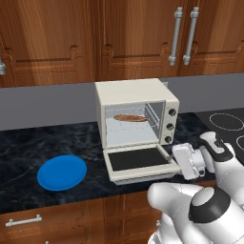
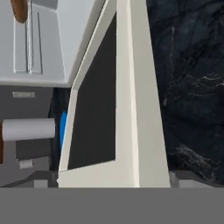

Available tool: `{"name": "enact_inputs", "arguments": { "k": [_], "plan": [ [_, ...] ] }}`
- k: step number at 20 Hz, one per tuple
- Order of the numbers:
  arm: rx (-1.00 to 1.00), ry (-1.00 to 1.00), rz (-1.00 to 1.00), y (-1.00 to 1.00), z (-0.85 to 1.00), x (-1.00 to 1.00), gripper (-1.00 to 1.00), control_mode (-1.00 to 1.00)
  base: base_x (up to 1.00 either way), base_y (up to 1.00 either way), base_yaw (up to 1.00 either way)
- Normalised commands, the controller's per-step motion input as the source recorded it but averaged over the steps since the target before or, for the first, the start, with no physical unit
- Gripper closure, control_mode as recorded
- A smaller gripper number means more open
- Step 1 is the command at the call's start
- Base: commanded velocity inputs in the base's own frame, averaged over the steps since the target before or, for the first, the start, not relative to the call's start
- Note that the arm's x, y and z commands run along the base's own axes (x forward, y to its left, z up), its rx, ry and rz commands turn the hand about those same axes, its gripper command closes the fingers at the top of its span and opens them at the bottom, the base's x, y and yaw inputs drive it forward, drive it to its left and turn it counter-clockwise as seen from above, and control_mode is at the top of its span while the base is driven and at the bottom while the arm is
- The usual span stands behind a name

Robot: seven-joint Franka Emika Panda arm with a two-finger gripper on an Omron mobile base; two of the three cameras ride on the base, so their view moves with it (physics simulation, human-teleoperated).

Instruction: Pull the toaster oven rack outwards. Pick up the baguette from the plate and place it on the toaster oven rack. Close the toaster oven door fully and set the temperature to the lowest setting.

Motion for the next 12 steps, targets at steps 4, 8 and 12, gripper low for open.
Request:
{"name": "enact_inputs", "arguments": {
  "k": [4, 8, 12],
  "plan": [
    [-0.04, 0.0, 0.0, 0.32, 0.3, 0.04, -1.0, -1.0, 0.0, 0.0, 0.0],
    [-0.02, 0.0, 0.0, 0.17, 0.44, 0.04, -1.0, -1.0, 0.0, 0.0, 0.0],
    [-0.03, -0.01, -0.01, 0.05, 0.06, 0.34, -1.0, -1.0, 0.0, 0.0, 0.0]
  ]
}}
